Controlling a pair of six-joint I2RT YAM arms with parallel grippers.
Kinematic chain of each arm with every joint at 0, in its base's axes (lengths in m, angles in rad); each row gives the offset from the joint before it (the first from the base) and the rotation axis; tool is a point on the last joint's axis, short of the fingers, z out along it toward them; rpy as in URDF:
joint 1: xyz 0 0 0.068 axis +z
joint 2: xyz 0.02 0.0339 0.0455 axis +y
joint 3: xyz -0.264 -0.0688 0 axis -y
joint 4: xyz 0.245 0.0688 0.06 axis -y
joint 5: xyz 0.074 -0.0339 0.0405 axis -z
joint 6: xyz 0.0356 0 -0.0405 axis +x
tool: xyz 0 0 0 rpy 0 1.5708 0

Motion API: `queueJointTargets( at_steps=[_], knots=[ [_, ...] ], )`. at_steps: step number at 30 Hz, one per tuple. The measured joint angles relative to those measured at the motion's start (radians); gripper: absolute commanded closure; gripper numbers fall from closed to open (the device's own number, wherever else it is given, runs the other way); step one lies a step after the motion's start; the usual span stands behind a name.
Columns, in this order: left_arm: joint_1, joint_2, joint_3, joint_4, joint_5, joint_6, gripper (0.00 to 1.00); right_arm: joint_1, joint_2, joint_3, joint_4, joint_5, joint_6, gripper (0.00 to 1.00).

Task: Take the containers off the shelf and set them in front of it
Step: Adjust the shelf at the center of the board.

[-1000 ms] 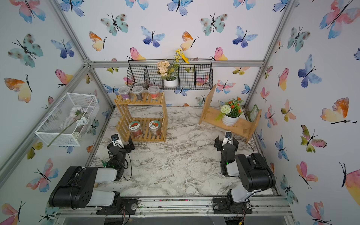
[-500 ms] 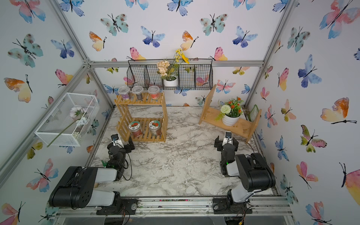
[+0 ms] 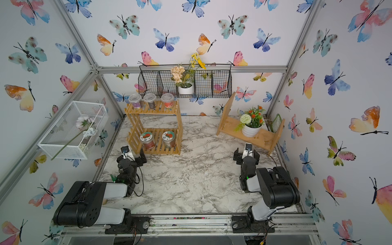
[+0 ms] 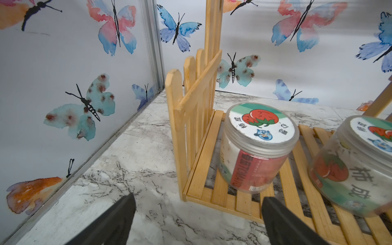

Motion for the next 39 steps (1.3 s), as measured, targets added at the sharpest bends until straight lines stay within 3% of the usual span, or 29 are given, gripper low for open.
queueJointTargets(
  at_steps=[11,13,17,23,29,39],
  knots=[
    [0.002,0.000,0.002,-0.003,0.007,0.006,0.01,0.000,-0.008,0.000,0.000,-0.022,-0.007,0.02],
    [0.003,-0.013,0.053,-0.116,0.010,0.011,0.01,0.000,-0.034,-0.001,-0.008,-0.048,-0.018,0.02],
    [0.006,-0.047,0.215,-0.303,0.011,0.014,0.01,0.002,-0.137,0.063,-0.188,-0.078,-0.027,0.02],
    [0.006,-0.126,0.339,-0.527,0.010,0.015,0.01,0.019,-0.206,0.277,-0.489,-0.124,0.010,0.02],
    [0.006,-0.141,0.457,-0.766,0.028,-0.013,0.00,0.172,-0.177,0.501,-0.800,-0.165,0.027,0.02],
    [0.006,-0.206,0.544,-1.032,0.130,-0.089,0.01,0.456,0.067,0.992,-1.191,-0.280,0.133,0.02]
  ],
)
